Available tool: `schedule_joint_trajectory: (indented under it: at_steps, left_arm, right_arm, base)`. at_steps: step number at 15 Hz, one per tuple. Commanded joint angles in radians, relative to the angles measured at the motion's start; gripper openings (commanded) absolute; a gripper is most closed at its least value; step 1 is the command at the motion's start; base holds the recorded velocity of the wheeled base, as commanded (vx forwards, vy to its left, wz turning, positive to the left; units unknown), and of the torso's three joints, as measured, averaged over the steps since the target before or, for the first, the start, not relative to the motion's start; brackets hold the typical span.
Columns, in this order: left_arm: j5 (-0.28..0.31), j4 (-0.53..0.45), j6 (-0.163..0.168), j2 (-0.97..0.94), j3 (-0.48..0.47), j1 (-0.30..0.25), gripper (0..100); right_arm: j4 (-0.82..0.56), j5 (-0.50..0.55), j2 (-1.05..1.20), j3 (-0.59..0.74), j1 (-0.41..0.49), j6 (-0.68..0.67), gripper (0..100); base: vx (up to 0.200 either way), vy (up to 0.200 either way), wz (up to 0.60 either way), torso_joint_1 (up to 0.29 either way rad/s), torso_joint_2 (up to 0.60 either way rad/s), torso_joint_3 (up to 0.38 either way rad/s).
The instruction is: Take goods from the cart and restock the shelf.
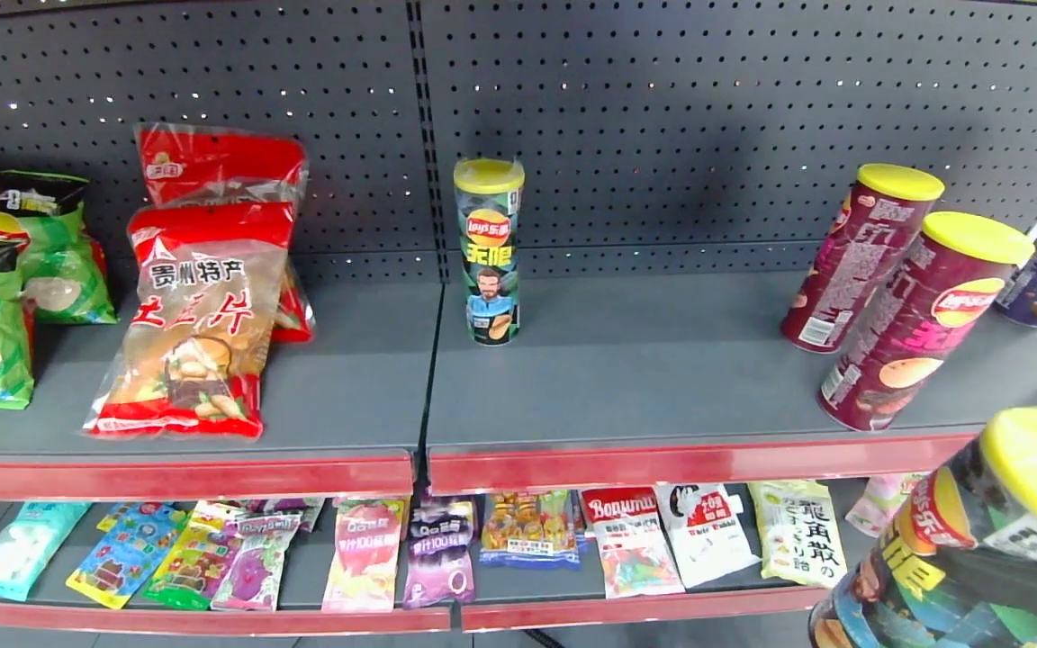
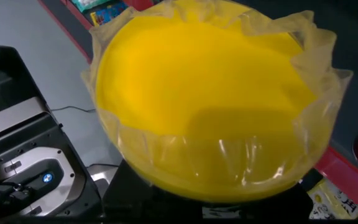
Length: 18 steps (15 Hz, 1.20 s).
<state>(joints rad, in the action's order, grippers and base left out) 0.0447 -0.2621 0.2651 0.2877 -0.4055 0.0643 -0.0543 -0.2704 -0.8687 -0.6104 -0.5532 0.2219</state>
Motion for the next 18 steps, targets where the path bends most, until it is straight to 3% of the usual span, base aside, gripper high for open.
schedule_joint_trajectory:
  at_steps: [1,6,12,18]
  left_arm:
    - [0.000,0.000,0.000,-0.001,0.001,0.000,100]
    - [0.003,0.000,0.000,-0.005,0.004,0.000,100]
    - [0.003,0.000,0.000,-0.005,0.004,0.000,100]
    - [0.003,0.000,0.002,-0.010,0.007,0.000,100]
  right_arm:
    - [-0.001,-0.001,0.000,0.001,-0.001,-0.001,0]
    - [-0.001,-0.001,-0.003,-0.002,-0.001,-0.001,0]
    - [-0.001,-0.001,-0.001,0.003,-0.001,0.001,0]
    - [-0.001,-0.001,-0.001,0.005,-0.001,-0.001,0]
  base:
    - [0.000,0.000,0.00,0.000,0.00,0.000]
    - [0.000,0.000,0.00,0.000,0.00,0.000]
    - [0.000,0.200,0.00,0.004,0.01,0.003]
    - [0.000,0.000,0.00,0.000,0.00,0.000]
